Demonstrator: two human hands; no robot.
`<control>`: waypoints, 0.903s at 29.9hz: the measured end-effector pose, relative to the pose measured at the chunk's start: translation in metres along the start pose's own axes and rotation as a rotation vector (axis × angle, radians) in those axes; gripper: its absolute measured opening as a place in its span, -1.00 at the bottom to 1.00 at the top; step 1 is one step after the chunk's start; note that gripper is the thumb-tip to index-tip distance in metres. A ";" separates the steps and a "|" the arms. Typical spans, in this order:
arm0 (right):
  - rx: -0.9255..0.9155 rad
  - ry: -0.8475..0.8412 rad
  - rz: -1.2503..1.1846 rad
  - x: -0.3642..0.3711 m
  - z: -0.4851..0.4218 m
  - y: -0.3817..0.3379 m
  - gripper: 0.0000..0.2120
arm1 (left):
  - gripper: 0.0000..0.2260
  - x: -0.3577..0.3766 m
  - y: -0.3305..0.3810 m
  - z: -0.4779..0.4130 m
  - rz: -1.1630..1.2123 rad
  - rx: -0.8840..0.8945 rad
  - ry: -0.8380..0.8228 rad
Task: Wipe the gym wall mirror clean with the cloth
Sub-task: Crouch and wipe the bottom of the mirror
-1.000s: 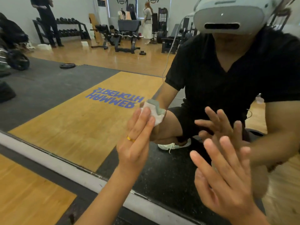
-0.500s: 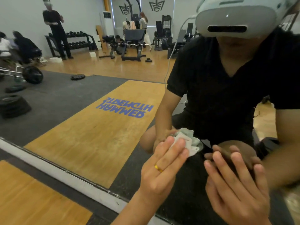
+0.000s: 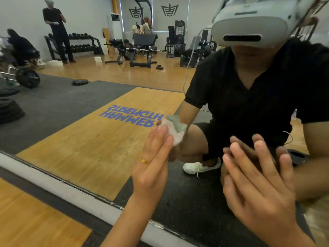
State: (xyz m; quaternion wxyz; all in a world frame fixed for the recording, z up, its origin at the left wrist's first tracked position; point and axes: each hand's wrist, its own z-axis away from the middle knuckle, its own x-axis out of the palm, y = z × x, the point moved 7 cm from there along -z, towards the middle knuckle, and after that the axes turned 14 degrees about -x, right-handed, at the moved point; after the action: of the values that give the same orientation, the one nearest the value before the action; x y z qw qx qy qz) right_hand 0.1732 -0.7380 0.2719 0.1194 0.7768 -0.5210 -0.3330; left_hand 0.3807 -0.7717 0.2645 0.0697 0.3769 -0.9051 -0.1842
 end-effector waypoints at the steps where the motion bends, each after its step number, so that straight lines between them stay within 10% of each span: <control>1: 0.000 0.014 -0.007 -0.001 -0.001 0.000 -0.59 | -0.58 0.002 0.002 -0.004 0.001 -0.007 -0.001; 15: -0.005 0.077 0.019 0.000 0.001 -0.002 -0.61 | -0.51 -0.019 -0.028 0.004 -0.045 0.138 -0.198; 27: -0.001 0.110 0.074 0.002 0.001 -0.002 -0.56 | -0.67 -0.006 -0.002 -0.028 0.030 0.130 0.030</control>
State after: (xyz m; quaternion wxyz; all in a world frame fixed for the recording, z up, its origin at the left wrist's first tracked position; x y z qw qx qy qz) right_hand 0.1740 -0.7383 0.2693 0.1605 0.7740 -0.5420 -0.2853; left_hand 0.3936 -0.7772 0.2894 0.0613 0.3698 -0.9195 -0.1185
